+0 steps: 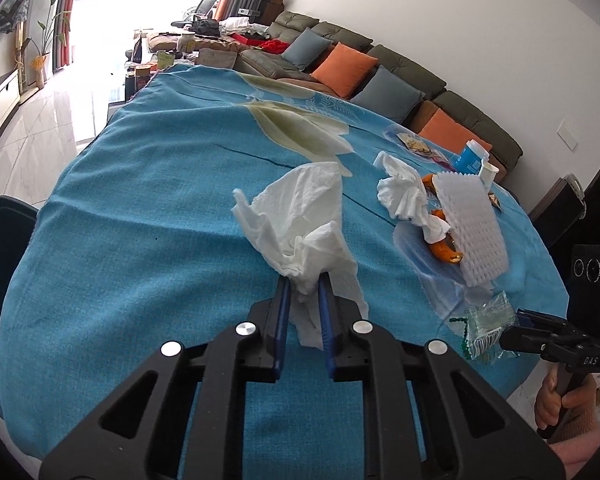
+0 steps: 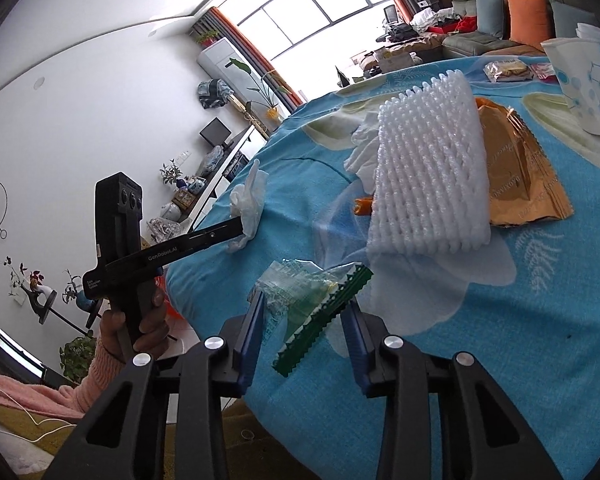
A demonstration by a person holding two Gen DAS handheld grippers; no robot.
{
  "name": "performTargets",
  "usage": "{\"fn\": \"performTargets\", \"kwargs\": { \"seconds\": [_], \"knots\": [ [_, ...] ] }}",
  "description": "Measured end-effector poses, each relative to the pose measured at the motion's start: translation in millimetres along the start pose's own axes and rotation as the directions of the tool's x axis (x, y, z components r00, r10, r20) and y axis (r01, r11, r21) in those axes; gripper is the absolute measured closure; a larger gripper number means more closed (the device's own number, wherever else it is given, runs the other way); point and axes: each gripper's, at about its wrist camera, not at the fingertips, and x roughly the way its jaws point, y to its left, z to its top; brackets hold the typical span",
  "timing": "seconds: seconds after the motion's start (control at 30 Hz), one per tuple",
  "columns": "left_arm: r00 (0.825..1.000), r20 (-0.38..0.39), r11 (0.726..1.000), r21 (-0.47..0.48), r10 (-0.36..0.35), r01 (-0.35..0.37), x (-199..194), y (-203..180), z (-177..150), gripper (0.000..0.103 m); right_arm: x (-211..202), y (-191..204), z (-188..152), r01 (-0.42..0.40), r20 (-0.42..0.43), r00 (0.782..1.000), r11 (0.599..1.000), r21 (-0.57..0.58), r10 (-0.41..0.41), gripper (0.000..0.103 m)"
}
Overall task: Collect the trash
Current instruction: 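Lift the tissue with the left tool while the right tool grasps the plastic bag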
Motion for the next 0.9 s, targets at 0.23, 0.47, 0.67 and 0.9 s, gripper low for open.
{"fn": "performTargets", "kwargs": {
  "seconds": [0.23, 0.47, 0.67, 0.9],
  "knots": [
    [0.999, 0.042, 1.0, 0.002, 0.014, -0.014, -19.9, 3.4, -2.7, 0.09, 12.3, 13.2, 11.7, -0.017, 0.008, 1.0, 0.999, -0.036, 0.018, 0.067],
    [0.995, 0.086, 0.998, -0.01, 0.059, -0.058, -47.0, 13.7, -6.6, 0.09, 27.9, 26.4, 21.3, -0.051, 0.006, 0.999, 0.996, -0.073, 0.051, 0.067],
    [0.988, 0.118, 0.995, -0.033, 0.096, -0.092, -70.3, 26.5, -12.2, 0.09, 43.7, 43.4, 29.9, -0.084, -0.013, 0.996, 0.99, -0.115, 0.083, 0.067],
    [0.98, 0.153, 0.991, -0.072, 0.125, -0.115, -94.9, 40.9, -17.7, 0.09, 62.4, 64.8, 39.8, -0.127, -0.039, 0.992, 0.977, -0.168, 0.122, 0.067]
  ]
}}
